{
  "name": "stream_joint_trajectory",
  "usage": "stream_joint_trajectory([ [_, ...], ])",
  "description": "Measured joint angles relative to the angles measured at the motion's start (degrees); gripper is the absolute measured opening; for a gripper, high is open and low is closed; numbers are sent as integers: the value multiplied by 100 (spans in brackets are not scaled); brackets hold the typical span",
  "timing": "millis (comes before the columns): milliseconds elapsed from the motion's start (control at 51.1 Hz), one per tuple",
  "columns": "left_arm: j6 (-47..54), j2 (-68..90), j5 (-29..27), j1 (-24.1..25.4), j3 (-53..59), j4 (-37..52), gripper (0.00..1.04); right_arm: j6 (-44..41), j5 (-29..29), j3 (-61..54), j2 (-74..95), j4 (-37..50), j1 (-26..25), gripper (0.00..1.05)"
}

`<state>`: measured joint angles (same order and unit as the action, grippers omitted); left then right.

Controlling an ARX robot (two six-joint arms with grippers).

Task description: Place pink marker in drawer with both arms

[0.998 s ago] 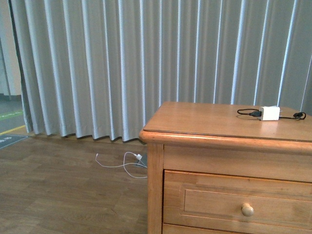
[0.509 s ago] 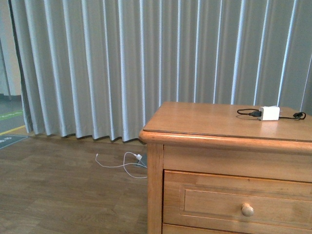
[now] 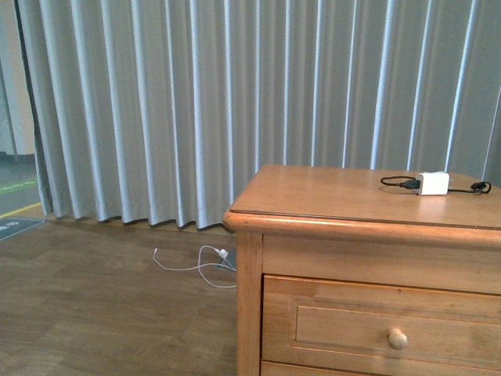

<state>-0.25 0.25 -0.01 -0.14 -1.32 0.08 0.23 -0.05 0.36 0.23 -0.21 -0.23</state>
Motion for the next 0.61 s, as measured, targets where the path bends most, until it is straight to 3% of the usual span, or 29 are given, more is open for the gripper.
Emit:
stream_joint_trajectory([
  [215,0,0,0,0,0,0,99,-9,0,0,0,0,0,3],
  [607,0,0,0,0,0,0,99,-7,0,0,0,0,0,73],
])
